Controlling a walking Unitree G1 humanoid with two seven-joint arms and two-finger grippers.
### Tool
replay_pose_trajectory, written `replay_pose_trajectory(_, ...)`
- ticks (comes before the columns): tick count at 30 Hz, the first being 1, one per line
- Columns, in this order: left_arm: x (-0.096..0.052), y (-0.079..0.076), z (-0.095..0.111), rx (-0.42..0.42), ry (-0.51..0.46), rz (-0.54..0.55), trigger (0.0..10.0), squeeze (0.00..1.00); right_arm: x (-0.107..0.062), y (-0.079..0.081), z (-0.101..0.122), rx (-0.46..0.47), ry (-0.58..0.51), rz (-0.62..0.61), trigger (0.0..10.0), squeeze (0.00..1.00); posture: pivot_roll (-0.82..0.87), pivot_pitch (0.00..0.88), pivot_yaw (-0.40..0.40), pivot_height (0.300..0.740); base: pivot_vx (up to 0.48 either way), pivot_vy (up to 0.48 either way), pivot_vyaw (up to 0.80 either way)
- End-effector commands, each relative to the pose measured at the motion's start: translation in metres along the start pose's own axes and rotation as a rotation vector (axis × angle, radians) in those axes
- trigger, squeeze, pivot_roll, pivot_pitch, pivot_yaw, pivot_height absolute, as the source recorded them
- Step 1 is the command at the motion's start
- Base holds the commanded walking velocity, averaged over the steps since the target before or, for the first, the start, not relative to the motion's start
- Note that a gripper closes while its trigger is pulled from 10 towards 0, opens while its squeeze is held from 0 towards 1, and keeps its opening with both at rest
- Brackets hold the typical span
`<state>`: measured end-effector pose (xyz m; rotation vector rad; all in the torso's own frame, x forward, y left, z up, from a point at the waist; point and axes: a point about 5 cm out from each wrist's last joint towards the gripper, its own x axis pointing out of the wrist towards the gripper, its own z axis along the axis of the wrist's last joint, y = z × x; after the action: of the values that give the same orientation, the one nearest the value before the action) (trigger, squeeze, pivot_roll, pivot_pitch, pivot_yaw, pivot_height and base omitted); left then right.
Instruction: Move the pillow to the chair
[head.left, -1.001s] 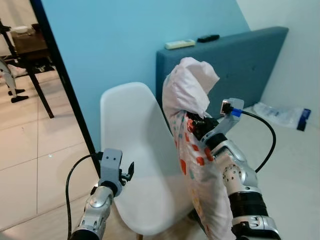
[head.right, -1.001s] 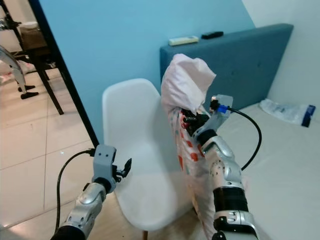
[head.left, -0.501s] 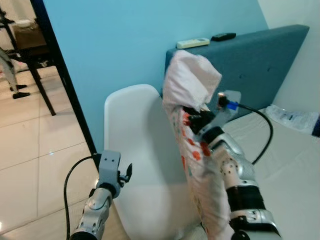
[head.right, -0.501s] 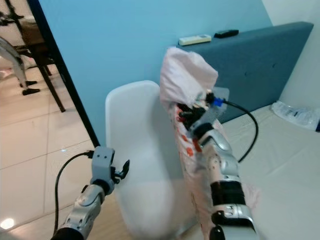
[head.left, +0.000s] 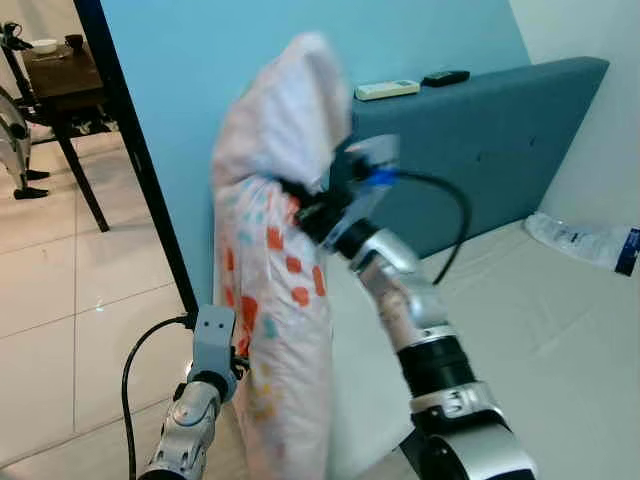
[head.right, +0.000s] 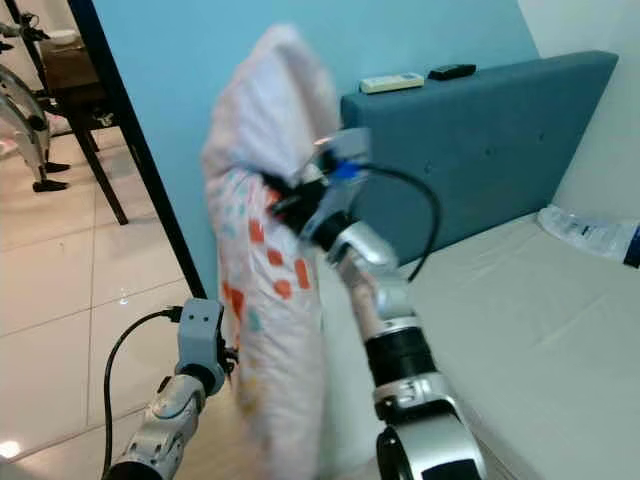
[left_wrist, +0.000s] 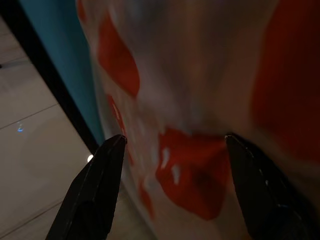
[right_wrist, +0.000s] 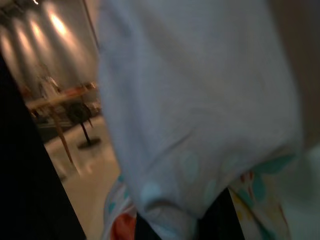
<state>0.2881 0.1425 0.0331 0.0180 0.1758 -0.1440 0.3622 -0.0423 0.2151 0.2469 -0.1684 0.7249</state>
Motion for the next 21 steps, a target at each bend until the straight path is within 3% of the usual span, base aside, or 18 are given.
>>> replay_pose_trajectory(1,0.0,-0.003,0.0,0.006,0.006,-0.012,10.0,0.0,0.0,-0.011,0.007,-0.045,-0.022,-0.073,10.0,0.0,0.04,0.031,0.002,0.74,0.0,0.0,0.0)
replay_pose_trajectory(4,-0.001,-0.003,-0.001,0.007,0.008,-0.013,10.0,0.0,-0.011,-0.041,0.004,-0.116,0.05,-0.257,10.0,0.0,0.03,0.034,0.008,0.74,0.0,0.0,0.0)
replay_pose_trajectory(5,-0.001,-0.003,-0.001,0.007,0.008,-0.013,10.0,0.0,-0.011,-0.041,0.004,-0.116,0.05,-0.257,10.0,0.0,0.03,0.034,0.008,0.74,0.0,0.0,0.0)
replay_pose_trajectory(11,-0.001,-0.003,-0.001,0.012,0.014,-0.024,10.0,0.0,-0.037,-0.083,0.008,-0.43,0.199,-0.534,10.0,0.0,0.02,0.036,0.013,0.74,0.0,0.0,0.0)
replay_pose_trajectory(12,0.001,-0.004,0.0,0.011,0.014,-0.026,10.0,0.0,-0.046,-0.095,0.006,-0.488,0.256,-0.63,10.0,0.0,0.01,0.033,0.012,0.74,0.0,0.0,0.0)
replay_pose_trajectory(17,0.002,-0.006,0.001,0.007,0.011,-0.029,10.0,0.0,-0.057,-0.107,0.006,-0.543,0.309,-0.731,10.0,0.0,0.01,0.03,0.011,0.74,0.0,0.0,0.0)
replay_pose_trajectory(21,0.003,-0.008,0.001,0.004,0.01,-0.031,10.0,0.0,-0.057,-0.109,0.002,-0.6,0.344,-0.739,10.0,0.0,0.01,0.027,0.006,0.74,0.0,0.0,0.0)
